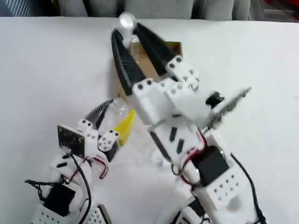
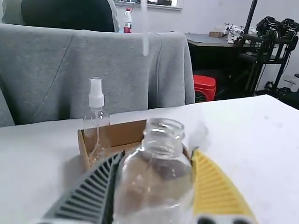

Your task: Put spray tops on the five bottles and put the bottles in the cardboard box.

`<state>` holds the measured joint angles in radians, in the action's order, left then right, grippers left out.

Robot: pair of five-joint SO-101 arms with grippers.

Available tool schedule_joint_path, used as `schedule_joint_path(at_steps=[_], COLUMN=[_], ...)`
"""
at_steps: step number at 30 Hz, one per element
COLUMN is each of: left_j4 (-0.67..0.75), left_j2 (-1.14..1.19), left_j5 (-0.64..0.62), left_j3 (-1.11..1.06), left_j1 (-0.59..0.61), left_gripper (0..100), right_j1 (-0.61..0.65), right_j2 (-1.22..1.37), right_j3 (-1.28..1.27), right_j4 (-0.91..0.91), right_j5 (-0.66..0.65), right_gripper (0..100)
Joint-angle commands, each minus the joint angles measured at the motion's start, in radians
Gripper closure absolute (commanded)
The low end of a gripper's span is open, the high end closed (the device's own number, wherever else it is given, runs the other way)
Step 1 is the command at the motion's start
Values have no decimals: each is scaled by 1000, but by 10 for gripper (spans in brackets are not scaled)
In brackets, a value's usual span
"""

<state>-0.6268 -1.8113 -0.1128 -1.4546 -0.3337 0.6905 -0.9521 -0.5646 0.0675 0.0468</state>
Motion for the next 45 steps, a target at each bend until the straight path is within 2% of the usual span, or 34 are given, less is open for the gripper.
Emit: schedule_joint_path(at_steps=[1, 12, 18, 45], left_j4=[35, 34, 34, 32], left_j2=[-13, -13, -13, -13], left_j5=[-6, -6, -6, -6], left_j3=[8, 8, 6, 8], left_j1=[-15, -16, -16, -16], left_gripper=[977, 977, 977, 977], right_j1=[13, 18, 143, 105], right_j2=[-87, -232, -300, -302], right_j3=[-87, -158, -161, -293], right_j4=[-5, 21, 128, 130], right_j5=[-2, -2, -2, 0], right_gripper=[982, 982, 982, 982])
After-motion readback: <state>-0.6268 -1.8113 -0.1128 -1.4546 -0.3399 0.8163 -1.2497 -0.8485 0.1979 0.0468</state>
